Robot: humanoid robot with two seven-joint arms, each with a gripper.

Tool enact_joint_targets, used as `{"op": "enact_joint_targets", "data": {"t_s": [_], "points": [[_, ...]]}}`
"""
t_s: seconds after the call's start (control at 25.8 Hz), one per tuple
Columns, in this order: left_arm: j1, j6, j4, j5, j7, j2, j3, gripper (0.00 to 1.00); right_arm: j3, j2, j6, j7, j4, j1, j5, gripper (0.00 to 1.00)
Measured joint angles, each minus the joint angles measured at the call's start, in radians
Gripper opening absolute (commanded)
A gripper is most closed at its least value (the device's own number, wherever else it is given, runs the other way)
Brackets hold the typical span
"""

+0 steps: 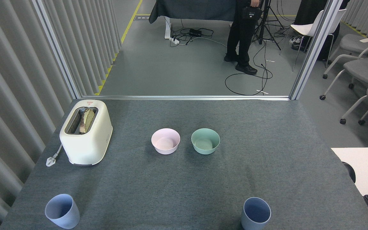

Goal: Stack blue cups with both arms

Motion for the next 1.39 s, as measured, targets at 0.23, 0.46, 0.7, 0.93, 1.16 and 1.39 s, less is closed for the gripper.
{"op": "enact_joint_targets", "data": {"t_s": [0.23,0.46,0.7,0.93,1.16,1.39], "points": [[-0.058,0.000,0.051,0.004,0.000,0.003,0.000,1.00,0.003,0.000,0.004,0.002,0.004,0.000,0.000,1.00],[-0.096,0.001,0.094,0.018,0.000,0.006,0.018,1.00,0.003,0.000,0.005,0.002,0.009,0.000,0.000,1.00],[-0.105,0.001,0.110,0.040,0.000,0.006,0.034,1.00,0.005,0.000,0.005,-0.002,0.015,0.000,0.000,1.00],[-0.128,-0.001,0.126,0.046,0.000,0.008,0.036,1.00,0.005,-0.001,0.005,-0.003,0.016,0.000,0.000,1.00],[-0.173,-0.001,0.178,0.049,-0.001,0.008,0.040,1.00,0.006,-0.001,0.006,-0.004,0.016,0.000,0.000,1.00],[-0.214,-0.001,0.227,0.049,-0.001,0.008,0.062,1.00,0.025,-0.001,0.022,-0.005,0.018,0.000,0.000,1.00]]}}
